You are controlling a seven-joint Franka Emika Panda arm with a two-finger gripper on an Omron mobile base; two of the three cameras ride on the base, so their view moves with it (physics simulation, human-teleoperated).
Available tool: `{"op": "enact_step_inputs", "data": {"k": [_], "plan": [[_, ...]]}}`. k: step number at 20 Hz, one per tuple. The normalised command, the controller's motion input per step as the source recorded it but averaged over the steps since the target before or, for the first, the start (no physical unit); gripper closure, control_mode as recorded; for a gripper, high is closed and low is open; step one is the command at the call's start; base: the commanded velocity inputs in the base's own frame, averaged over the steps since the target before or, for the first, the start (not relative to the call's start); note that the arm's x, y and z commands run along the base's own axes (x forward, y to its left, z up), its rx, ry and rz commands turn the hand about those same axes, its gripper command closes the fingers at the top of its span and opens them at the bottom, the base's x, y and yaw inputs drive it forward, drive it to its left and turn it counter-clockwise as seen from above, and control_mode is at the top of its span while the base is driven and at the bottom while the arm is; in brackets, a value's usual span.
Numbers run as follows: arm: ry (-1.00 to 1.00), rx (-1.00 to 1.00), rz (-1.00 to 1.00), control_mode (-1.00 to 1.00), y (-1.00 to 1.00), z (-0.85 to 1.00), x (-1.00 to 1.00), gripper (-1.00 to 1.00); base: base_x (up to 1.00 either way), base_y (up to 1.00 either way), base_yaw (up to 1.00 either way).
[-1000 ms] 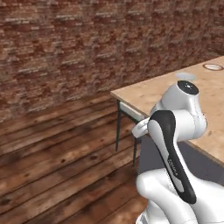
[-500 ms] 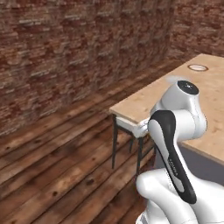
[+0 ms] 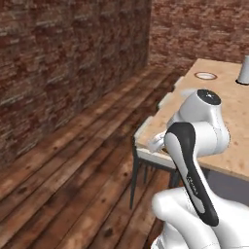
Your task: Take the chicken drumsticks from the pan and place one on each plate on the dining counter.
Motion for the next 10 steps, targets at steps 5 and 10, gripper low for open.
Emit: {"op": "enact_step_inputs", "data": {"k": [5,10], "plan": [[0.0,0.0,0.0,1.0,0.0,0.0,0.0,1.0,0.54,0.78,-0.45],[0.0,0.0,0.0,1.0,0.0,0.0,0.0,1.0,0.49,0.76,-0.49]]}}
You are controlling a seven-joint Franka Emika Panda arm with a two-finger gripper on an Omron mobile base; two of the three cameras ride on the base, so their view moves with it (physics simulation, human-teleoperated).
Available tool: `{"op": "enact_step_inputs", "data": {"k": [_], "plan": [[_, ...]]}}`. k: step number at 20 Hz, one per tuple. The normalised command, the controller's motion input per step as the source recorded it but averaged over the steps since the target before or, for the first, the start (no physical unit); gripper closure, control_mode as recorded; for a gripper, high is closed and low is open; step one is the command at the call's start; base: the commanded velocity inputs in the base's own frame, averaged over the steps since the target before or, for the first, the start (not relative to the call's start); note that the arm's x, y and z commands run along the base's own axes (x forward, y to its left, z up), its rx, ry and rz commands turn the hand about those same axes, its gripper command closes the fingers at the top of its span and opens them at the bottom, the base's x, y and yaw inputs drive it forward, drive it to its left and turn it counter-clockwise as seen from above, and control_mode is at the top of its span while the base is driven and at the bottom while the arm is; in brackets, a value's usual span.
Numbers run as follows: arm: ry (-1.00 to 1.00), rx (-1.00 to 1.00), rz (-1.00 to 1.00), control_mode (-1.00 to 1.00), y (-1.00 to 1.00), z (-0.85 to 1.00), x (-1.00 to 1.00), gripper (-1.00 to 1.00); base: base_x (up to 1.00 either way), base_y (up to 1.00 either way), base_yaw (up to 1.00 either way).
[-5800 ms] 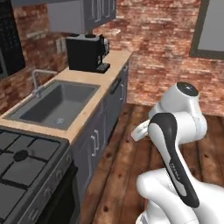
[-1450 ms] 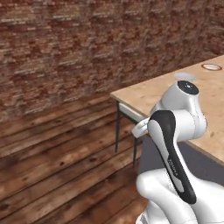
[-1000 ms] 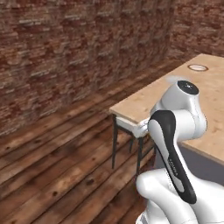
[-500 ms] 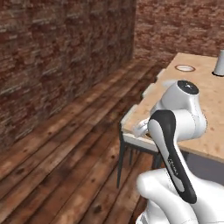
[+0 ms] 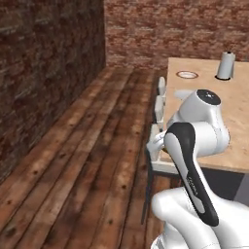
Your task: Take the chicken drumsticks from the pan and place one on each plate on the dining counter.
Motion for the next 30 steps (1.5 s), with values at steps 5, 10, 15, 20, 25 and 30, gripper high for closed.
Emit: {"op": "enact_step_inputs", "data": {"k": [5,10,15,20,25,30], "plan": [[0.0,0.0,0.0,1.0,0.0,0.0,0.0,1.0,0.41,0.74,-0.53],[0.0,0.0,0.0,1.0,0.0,0.0,0.0,1.0,0.4,0.73,-0.55],[0.0,0.0,0.0,1.0,0.0,0.0,0.0,1.0,0.41,0.72,-0.56],[0.0,0.0,0.0,1.0,0.0,0.0,0.0,1.0,0.41,0.72,-0.56],[0.0,0.0,0.0,1.0,0.0,0.0,0.0,1.0,0.39,0.76,-0.52],[0.0,0.0,0.0,1.0,0.0,0.0,0.0,1.0,0.39,0.75,-0.53]]}}
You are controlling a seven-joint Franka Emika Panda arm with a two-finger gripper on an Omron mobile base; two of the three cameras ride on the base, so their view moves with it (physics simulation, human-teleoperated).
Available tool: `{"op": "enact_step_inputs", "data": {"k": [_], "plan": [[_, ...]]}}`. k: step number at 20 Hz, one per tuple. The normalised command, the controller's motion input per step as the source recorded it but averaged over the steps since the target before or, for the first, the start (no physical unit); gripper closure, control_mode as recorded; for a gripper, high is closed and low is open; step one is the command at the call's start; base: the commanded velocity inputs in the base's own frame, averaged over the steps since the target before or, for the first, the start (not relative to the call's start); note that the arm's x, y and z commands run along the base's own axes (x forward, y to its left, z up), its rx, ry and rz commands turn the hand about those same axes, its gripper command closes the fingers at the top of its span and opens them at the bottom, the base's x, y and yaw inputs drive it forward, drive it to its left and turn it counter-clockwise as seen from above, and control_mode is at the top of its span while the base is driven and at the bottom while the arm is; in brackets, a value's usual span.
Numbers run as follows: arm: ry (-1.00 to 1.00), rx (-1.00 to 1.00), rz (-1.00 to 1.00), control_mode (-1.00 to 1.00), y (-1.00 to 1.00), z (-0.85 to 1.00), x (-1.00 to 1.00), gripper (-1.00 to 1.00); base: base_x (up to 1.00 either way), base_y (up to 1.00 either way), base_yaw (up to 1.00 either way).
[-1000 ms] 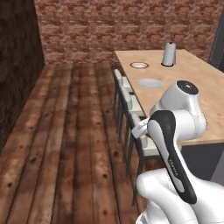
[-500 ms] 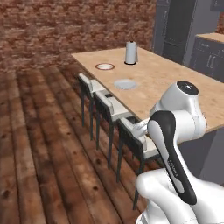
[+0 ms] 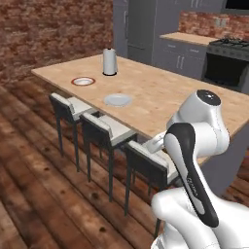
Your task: Take the chicken drumsticks from the pan and place one on each plate on the dining counter.
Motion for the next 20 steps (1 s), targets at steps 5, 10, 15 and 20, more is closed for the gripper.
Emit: {"op": "enact_step_inputs", "data": {"k": [5,10,15,20], "plan": [[0.0,0.0,0.0,1.0,0.0,0.0,0.0,1.0,0.33,0.76,-0.54],[0.0,0.0,0.0,1.0,0.0,0.0,0.0,1.0,0.23,0.84,-0.47],[0.0,0.0,0.0,1.0,0.0,0.0,0.0,1.0,0.18,0.9,-0.42],[0.0,0.0,0.0,1.0,0.0,0.0,0.0,1.0,0.09,0.94,-0.38]]}}
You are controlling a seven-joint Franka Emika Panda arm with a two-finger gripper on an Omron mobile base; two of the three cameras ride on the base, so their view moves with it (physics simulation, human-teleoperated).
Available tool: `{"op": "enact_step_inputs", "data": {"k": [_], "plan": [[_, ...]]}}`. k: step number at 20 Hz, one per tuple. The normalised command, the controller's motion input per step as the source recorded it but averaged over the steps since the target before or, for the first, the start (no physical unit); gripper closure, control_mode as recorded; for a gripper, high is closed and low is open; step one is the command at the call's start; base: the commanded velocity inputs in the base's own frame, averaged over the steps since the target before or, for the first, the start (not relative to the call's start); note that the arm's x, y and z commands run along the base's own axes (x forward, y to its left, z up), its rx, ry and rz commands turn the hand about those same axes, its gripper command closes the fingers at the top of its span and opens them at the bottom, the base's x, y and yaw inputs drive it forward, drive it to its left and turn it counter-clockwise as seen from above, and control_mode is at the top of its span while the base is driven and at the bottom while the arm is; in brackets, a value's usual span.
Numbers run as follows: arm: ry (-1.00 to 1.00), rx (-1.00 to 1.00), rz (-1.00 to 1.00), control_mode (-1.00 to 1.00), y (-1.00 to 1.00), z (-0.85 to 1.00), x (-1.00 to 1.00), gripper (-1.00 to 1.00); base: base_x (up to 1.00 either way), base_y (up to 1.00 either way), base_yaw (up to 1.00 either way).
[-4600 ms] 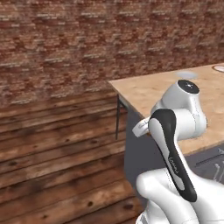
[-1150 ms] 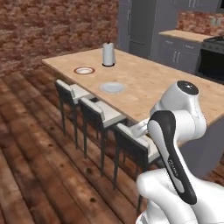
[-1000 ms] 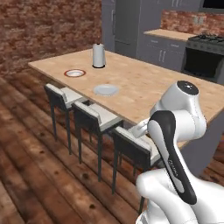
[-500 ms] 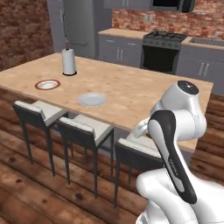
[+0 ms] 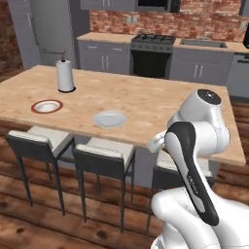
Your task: Take the chicken drumsticks from the pan and place one on each plate on the dining counter.
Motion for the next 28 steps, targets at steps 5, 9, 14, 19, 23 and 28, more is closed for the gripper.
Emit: {"op": "enact_step_inputs", "data": {"k": [5,9,14,19,23,28], "plan": [[0.0,0.0,0.0,1.0,0.0,0.0,0.0,1.0,0.13,0.94,-0.37],[0.0,0.0,0.0,1.0,0.0,0.0,0.0,1.0,0.4,0.89,-0.32],[0.0,0.0,0.0,1.0,0.0,0.0,0.0,1.0,0.51,0.85,-0.29],[0.0,0.0,0.0,1.0,0.0,0.0,0.0,1.0,0.69,0.49,-0.19],[0.0,0.0,0.0,1.0,0.0,0.0,0.0,1.0,0.59,0.02,0.0],[0.0,0.0,0.0,1.0,0.0,0.0,0.0,1.0,0.41,0.0,0.0]]}}
